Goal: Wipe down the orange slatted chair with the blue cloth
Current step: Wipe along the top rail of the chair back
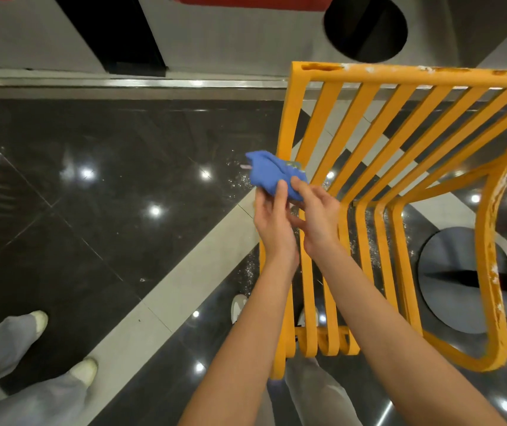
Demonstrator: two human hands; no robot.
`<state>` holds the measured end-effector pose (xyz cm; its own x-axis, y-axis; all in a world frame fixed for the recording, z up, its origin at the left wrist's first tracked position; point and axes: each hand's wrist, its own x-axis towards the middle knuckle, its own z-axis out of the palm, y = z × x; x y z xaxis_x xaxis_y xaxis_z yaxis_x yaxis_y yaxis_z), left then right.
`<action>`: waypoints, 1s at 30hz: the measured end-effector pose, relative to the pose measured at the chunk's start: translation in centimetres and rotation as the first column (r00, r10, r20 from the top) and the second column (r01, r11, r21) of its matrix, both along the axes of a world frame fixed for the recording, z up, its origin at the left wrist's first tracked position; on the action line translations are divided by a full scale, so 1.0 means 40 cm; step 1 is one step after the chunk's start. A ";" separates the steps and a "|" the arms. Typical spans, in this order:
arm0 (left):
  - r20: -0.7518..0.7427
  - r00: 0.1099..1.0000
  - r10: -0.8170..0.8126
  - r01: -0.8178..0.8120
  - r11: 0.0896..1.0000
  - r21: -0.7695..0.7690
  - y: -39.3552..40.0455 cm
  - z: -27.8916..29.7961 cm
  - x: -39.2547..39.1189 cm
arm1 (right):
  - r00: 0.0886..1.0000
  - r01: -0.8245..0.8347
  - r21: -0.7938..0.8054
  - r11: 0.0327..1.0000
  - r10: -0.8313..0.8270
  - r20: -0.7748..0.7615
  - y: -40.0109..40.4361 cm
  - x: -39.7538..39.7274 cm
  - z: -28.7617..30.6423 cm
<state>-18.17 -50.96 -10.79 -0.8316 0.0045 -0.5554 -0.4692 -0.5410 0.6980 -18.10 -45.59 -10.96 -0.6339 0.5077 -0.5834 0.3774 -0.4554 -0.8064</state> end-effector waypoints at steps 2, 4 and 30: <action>0.004 0.998 0.063 -0.063 0.997 -0.035 -0.007 0.000 -0.036 | 0.986 -0.163 0.161 0.973 0.157 0.050 -0.002 -0.005 -0.020; 0.083 0.992 0.099 -0.096 0.995 -0.038 -0.015 -0.002 -0.083 | 0.963 -0.270 0.263 0.926 0.260 0.073 0.007 -0.011 -0.039; -0.474 0.793 -0.383 0.068 0.828 -0.557 0.026 0.009 -0.373 | 0.783 -0.617 0.446 0.648 0.452 0.426 -0.004 0.059 -0.193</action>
<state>-33.08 -49.93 -10.42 -0.9954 0.0955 0.0127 0.0144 0.0174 0.9997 -15.76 -45.73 -18.69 -0.7665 0.3999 -0.5025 0.6366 0.3696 -0.6768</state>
